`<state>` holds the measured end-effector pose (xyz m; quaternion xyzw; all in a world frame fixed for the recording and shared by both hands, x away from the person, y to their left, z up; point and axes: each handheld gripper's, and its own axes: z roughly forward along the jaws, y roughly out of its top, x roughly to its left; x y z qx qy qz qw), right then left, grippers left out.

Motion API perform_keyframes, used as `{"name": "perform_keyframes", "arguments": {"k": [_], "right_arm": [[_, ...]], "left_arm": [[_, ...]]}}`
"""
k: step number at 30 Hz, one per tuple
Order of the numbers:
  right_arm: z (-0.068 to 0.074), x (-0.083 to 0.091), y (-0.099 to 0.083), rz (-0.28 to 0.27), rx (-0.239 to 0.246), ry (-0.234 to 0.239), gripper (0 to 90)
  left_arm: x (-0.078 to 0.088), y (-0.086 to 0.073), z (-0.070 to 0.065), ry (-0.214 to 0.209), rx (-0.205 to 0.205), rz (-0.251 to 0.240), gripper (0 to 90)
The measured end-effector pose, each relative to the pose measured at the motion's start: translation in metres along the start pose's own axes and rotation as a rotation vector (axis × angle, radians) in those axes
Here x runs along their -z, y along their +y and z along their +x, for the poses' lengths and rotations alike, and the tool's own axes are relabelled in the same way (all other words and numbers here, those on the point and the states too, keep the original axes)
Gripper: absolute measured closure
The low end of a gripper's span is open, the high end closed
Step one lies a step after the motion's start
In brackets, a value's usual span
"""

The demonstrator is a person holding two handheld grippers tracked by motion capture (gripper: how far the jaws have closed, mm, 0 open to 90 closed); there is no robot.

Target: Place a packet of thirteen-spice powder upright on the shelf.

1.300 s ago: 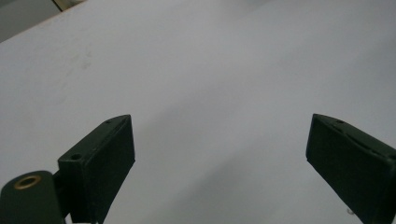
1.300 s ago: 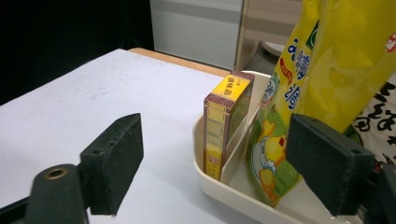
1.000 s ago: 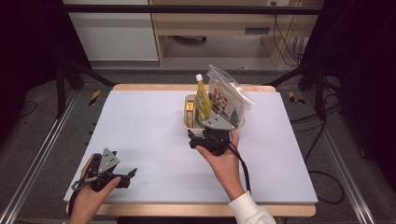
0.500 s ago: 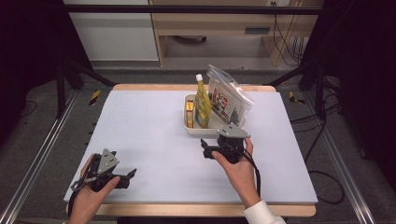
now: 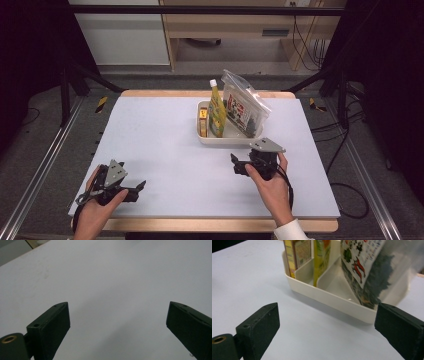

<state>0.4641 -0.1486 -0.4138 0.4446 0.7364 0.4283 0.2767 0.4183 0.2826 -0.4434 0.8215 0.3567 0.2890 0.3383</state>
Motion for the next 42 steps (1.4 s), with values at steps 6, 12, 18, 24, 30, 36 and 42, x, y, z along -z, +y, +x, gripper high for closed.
{"name": "perform_keyframes", "arguments": {"k": [6, 12, 18, 24, 30, 36, 42], "right_arm": [[-0.015, 0.008, -0.013, 0.015, -0.019, -0.021, 6.7], [-0.032, 0.013, -0.025, 0.034, -0.044, -0.045, 7.6], [-0.047, 0.015, -0.035, 0.045, -0.070, -0.063, 8.1], [-0.058, 0.014, -0.043, 0.048, -0.084, -0.078, 8.5], [-0.067, 0.012, -0.052, 0.063, -0.078, -0.090, 8.5], [-0.075, 0.009, -0.064, 0.100, -0.090, -0.099, 8.6], [-0.079, 0.007, -0.071, 0.142, -0.113, -0.110, 7.4]], "left_arm": [[0.000, -0.001, 0.001, 0.009, 0.008, 0.000, 5.0], [0.000, -0.001, 0.001, 0.017, -0.004, 0.002, 5.1], [-0.001, -0.002, 0.002, 0.026, -0.011, 0.003, 5.1], [-0.001, -0.002, 0.002, 0.032, -0.009, 0.002, 5.2], [-0.001, -0.003, 0.004, 0.038, -0.002, 0.012, 5.3], [-0.001, -0.004, 0.005, 0.045, 0.000, 0.031, 5.5], [-0.002, -0.005, 0.007, 0.045, 0.008, 0.035, 5.6]]}}
